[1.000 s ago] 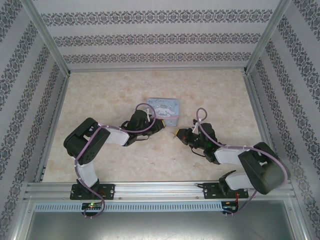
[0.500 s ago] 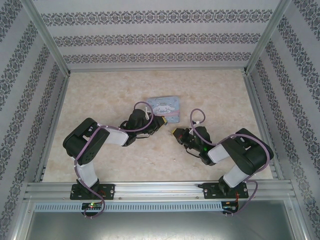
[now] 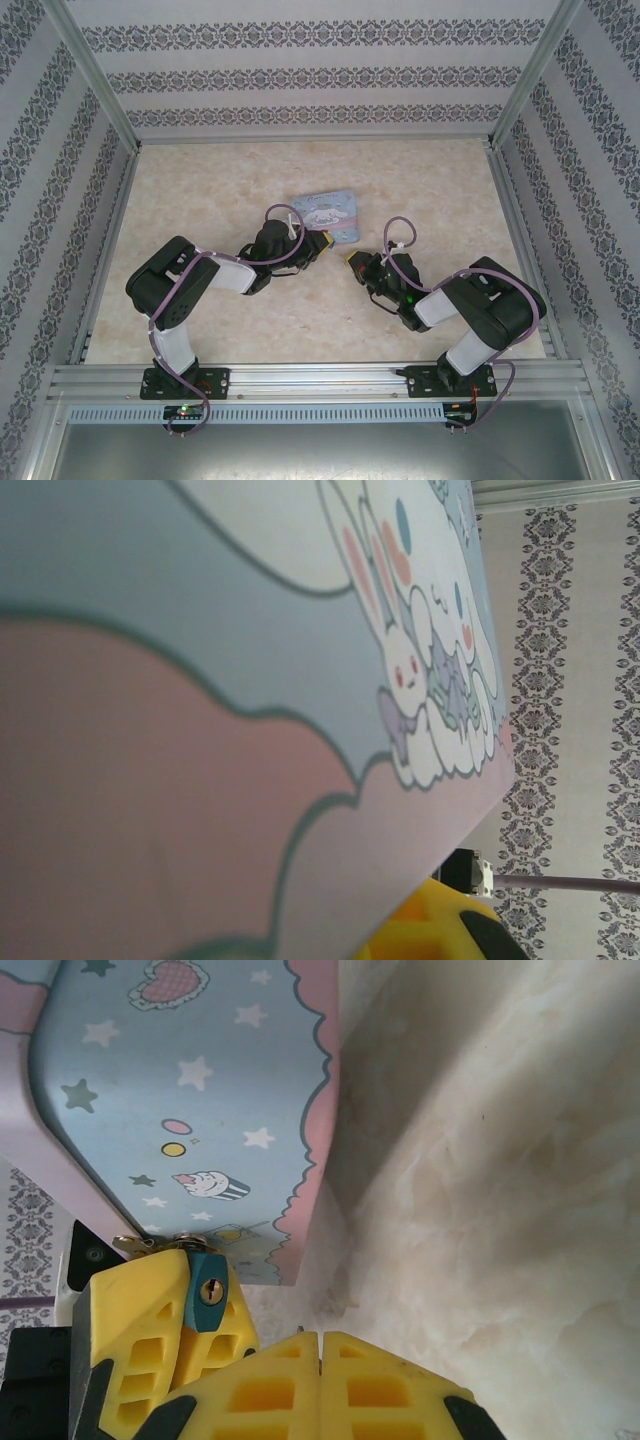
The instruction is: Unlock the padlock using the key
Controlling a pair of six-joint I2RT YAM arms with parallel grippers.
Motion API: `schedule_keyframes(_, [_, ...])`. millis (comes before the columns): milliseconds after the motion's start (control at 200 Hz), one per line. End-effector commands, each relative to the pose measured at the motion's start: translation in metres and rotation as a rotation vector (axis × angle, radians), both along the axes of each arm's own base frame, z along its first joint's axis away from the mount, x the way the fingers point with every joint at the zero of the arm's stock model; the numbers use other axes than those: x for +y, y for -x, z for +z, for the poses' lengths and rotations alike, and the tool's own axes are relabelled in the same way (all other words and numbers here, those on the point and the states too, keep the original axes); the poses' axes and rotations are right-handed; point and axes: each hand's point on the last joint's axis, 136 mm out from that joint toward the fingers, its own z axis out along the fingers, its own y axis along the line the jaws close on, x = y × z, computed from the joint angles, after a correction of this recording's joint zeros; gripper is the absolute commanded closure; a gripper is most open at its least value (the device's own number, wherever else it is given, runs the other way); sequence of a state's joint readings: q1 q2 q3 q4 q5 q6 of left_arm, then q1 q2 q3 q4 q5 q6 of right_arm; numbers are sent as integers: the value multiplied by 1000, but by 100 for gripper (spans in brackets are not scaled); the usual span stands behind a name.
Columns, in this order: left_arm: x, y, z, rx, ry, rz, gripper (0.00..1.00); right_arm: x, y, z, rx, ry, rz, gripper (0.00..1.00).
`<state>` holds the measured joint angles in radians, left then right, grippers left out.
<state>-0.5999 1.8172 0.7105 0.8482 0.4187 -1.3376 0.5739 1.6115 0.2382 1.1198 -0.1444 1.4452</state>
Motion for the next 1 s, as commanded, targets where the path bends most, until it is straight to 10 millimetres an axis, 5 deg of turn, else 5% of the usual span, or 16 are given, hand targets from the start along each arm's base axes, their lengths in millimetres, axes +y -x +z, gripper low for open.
schedule_keyframes(0, [2, -7, 25, -76, 63, 14, 100, 3, -8, 8, -28, -24, -24, 100])
schedule_keyframes(994, [1, -7, 15, -67, 59, 11, 100, 21, -21, 22, -56, -43, 3, 100])
